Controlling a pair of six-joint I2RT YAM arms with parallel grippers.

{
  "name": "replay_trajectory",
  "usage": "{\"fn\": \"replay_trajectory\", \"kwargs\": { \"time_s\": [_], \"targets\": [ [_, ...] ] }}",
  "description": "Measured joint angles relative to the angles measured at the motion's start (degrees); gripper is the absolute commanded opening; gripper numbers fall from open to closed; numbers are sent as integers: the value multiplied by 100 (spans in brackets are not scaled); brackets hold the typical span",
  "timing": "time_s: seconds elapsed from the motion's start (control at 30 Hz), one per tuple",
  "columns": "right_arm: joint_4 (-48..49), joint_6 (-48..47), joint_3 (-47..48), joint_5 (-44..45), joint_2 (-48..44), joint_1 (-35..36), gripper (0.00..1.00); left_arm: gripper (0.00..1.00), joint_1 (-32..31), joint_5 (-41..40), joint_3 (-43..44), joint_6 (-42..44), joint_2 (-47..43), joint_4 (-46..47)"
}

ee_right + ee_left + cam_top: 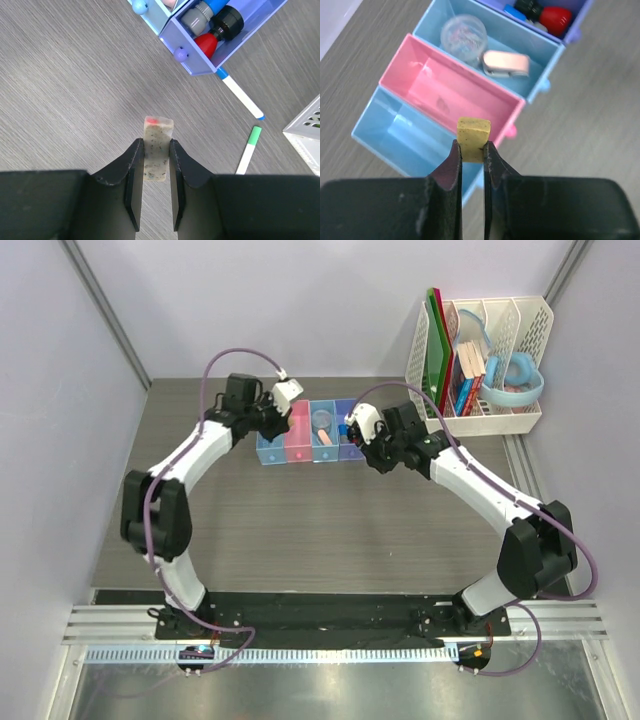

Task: Sort the stationery into containers
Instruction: Place the stationery in the storage box.

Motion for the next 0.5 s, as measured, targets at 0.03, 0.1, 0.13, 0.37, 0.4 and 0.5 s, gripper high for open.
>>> {"fn": "replay_trajectory", "kwargs": {
  "time_s": [0.03, 0.1, 0.13, 0.37, 0.4, 0.5],
  "targets": [
    [-11, -20, 26, 20, 2, 0, 8, 0, -68, -74, 170, -98, 251, 164],
    [-46, -55, 85, 50, 26, 0, 8, 0, -192, -280, 420, -243, 660, 391],
    [-57, -72, 122, 61, 50, 0, 8, 0, -264, -393, 584, -304, 879, 446],
    [-90, -155, 308, 118, 129, 0, 8, 0, -660, -1246, 1742, -490, 2142, 723],
    [-92, -175, 308, 116, 129, 0, 8, 0, -695, -1379, 1853, -490, 2249, 750],
    [-94, -234, 308, 116, 129, 0, 8, 0, -802, -1858, 2074, -485, 2459, 798]
  ]
}}
